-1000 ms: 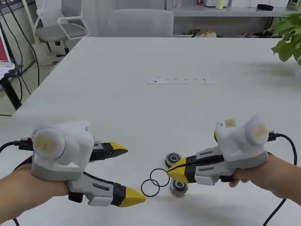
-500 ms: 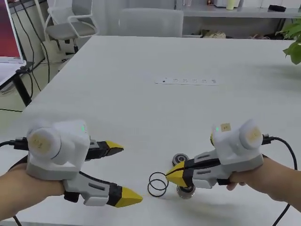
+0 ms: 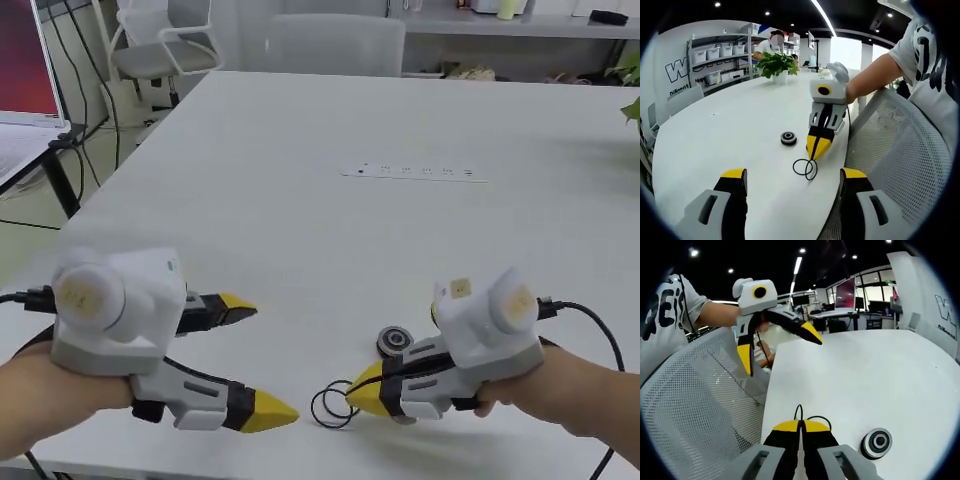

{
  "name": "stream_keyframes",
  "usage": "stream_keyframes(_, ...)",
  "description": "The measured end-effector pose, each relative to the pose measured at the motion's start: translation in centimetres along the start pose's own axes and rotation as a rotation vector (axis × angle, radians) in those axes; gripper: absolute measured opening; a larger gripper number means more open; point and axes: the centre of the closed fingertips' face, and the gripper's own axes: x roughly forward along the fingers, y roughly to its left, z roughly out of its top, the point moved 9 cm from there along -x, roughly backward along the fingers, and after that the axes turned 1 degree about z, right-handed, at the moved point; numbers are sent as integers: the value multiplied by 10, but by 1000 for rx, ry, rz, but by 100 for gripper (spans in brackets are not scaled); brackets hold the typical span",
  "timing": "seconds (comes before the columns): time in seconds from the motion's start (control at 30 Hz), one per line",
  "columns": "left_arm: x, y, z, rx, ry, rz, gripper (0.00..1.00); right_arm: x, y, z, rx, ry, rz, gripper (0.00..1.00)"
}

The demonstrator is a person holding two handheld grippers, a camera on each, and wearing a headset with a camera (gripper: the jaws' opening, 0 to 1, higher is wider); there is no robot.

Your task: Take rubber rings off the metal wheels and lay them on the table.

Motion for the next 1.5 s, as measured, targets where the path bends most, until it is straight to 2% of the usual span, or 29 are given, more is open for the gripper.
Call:
stream_keyframes(0.13, 0, 0, 0, 1, 1, -1, 73, -1, -2, 0, -15, 4, -13, 0)
stream_keyframes(0.43, 3, 2, 3, 2, 0, -5, 73, -4, -6, -1, -32, 9, -37, 10)
stream_keyframes(0.67, 6, 3, 4, 6, 8, -11, 73, -14, -8, -1, -29, -5, -59, 12)
stream_keyframes(0.87, 12, 5, 9, 14, 12, -22, 72, -25, -13, -1, -17, -23, -86, 14)
stream_keyframes(1.2, 31, 13, 18, 29, 23, -44, 70, -52, -26, -5, 1, -46, -152, 15)
stream_keyframes(1.5, 48, 17, 29, 61, 26, -64, 68, -67, -34, -11, 12, -59, -193, 15)
